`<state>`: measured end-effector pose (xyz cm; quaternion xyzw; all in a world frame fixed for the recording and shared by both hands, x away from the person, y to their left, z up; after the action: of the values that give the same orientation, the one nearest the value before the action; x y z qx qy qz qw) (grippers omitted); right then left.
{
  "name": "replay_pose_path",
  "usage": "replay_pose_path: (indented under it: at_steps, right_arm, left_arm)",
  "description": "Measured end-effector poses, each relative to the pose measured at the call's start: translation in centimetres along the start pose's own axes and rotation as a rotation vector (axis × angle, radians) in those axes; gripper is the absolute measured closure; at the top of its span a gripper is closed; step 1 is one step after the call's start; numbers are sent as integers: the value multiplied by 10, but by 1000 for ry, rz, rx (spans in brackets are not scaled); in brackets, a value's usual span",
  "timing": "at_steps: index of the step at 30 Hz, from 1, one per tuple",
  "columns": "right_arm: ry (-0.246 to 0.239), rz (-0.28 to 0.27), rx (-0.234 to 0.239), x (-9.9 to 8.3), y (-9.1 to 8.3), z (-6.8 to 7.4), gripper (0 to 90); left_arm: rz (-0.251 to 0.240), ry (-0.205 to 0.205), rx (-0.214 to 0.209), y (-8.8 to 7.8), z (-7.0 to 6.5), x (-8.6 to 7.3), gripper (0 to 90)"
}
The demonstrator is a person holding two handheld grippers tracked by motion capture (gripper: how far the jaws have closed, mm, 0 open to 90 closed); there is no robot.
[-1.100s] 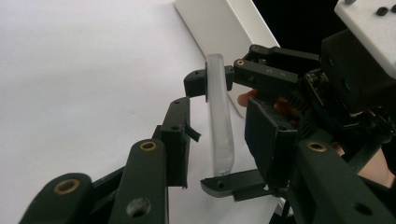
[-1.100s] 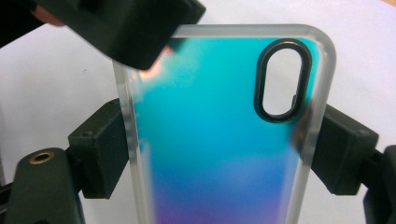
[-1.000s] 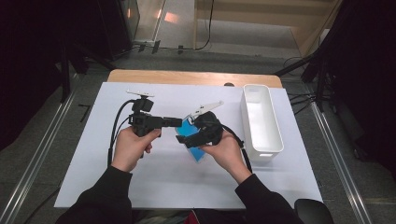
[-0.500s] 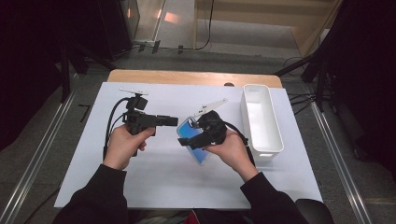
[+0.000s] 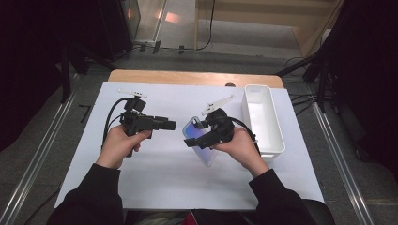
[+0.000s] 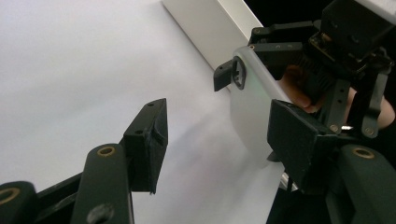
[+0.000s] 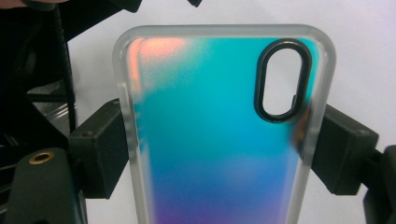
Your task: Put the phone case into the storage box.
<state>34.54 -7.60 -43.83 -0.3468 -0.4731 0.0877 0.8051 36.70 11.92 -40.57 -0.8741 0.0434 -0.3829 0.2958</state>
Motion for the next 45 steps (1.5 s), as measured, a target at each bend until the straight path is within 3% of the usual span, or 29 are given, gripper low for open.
replay_pose_path:
  at_steps: [4, 12, 17, 27, 32, 40, 45]
  right_arm:
    - [-9, 11, 24, -1, -4, 1, 154]
    - [-35, 24, 58, -4, -12, 3, 154]
    - [-31, 14, 83, -4, -20, 3, 154]
    - [-33, 22, 99, -5, -33, 4, 154]
    - [-41, 20, 100, -5, -36, 3, 154]
    - [-29, 19, 96, -7, -41, -1, 154]
    - [-21, 11, 90, -8, -47, -5, 154]
  left_arm:
    - [13, 44, 2, 0, 0, -3, 344]
    - [46, 95, 18, 1, 1, -13, 343]
    - [63, 118, 2, 1, 0, -23, 343]
    - [93, 165, 33, 2, 2, -42, 343]
    - [85, 200, 44, 0, 0, -48, 342]
    - [84, 194, 65, 1, 4, -60, 342]
    - [102, 219, 77, 3, 4, -69, 342]
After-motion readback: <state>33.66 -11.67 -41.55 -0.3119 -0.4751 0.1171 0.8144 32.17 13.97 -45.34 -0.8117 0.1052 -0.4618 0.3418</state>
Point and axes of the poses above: each handheld gripper's, and its own axes: y roughly forward along the jaws, x roughly out of its top, z roughly to its left, the point moved 5 cm from there along y, roughly forward along the jaws, and after that the axes turned 2 degrees about y, right-handed, at the moved point
